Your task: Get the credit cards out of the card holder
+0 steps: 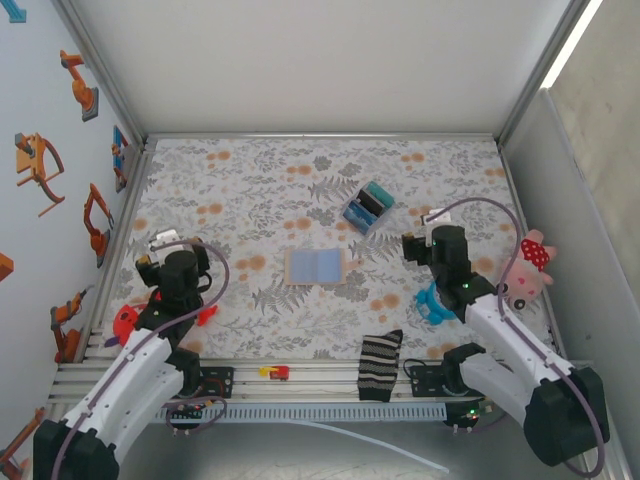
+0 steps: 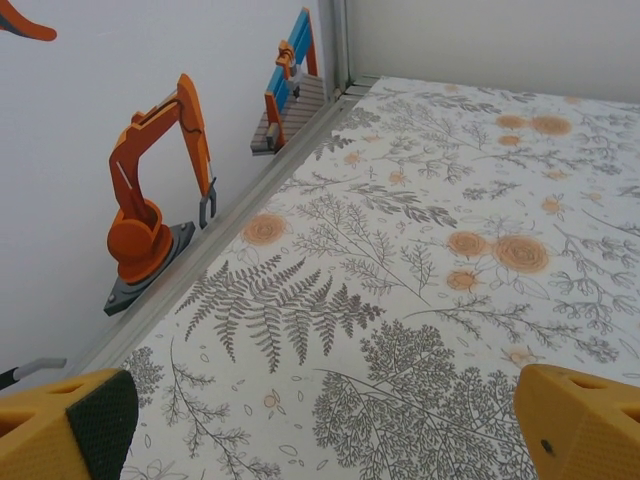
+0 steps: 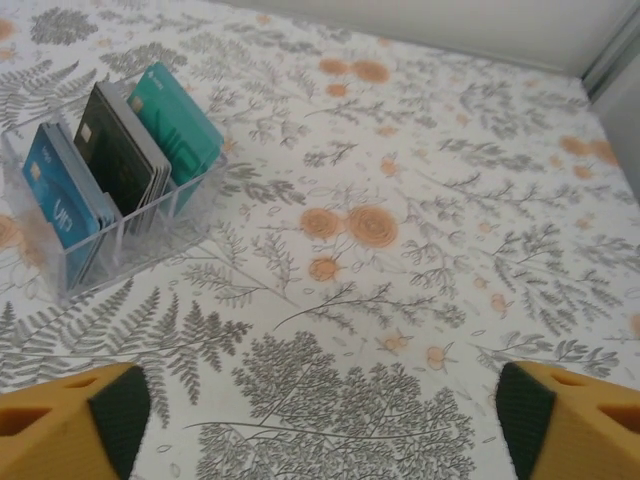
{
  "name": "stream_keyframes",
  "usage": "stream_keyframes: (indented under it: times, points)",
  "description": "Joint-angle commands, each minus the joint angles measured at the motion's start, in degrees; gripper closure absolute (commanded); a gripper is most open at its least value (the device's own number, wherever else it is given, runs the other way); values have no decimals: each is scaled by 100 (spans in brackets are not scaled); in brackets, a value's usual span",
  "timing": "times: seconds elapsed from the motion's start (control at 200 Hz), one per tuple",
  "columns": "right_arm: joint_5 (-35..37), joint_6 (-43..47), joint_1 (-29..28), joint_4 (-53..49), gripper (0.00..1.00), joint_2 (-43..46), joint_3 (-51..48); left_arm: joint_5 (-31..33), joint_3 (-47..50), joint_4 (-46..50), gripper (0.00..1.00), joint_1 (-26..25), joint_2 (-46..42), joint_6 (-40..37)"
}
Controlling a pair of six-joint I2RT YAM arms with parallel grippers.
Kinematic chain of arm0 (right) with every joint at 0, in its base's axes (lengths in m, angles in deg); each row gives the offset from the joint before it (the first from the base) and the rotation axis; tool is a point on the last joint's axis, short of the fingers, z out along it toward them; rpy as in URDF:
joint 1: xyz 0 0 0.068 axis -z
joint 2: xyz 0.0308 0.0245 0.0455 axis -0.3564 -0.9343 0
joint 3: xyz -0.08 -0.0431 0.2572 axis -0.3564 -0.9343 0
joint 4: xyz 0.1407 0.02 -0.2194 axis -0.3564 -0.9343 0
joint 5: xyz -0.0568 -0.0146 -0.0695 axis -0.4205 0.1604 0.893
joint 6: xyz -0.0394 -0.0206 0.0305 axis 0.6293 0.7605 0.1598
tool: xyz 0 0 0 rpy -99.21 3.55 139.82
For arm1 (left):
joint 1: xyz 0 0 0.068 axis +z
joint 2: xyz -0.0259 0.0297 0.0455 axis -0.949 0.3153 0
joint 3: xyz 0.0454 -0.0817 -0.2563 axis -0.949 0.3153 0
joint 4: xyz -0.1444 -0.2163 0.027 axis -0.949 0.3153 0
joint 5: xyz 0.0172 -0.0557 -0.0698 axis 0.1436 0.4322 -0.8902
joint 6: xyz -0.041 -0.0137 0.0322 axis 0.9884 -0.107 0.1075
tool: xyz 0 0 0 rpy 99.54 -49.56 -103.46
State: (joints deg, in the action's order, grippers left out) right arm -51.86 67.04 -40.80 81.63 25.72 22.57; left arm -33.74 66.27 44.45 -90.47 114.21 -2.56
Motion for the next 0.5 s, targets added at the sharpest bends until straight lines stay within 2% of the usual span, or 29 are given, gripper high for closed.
stream_keyframes:
  times: [0.0, 0.2, 0.26, 0.331, 0.401, 0.496]
  points:
    - [618, 198, 35, 1136, 3, 295, -319, -557, 147, -885, 3, 328, 127, -355]
    - [848, 314, 40, 1325, 1, 221, -551, -1252, 425, -2047, 3, 886, 605, -655]
    - [936, 296, 33, 1604, 0, 204, -665, -1425, 457, -2329, 3, 1027, 821, -715]
    - [1353, 181, 36, 2130, 1, 169, -874, -1623, 458, -2602, 3, 1128, 1103, -814]
    - [1353, 355, 39, 2653, 0, 172, -1135, -1786, 458, -2917, 3, 1188, 1399, -930]
    - [1555, 277, 38, 2859, 0, 178, -1253, -1970, 454, -3310, 3, 1243, 1794, -1060]
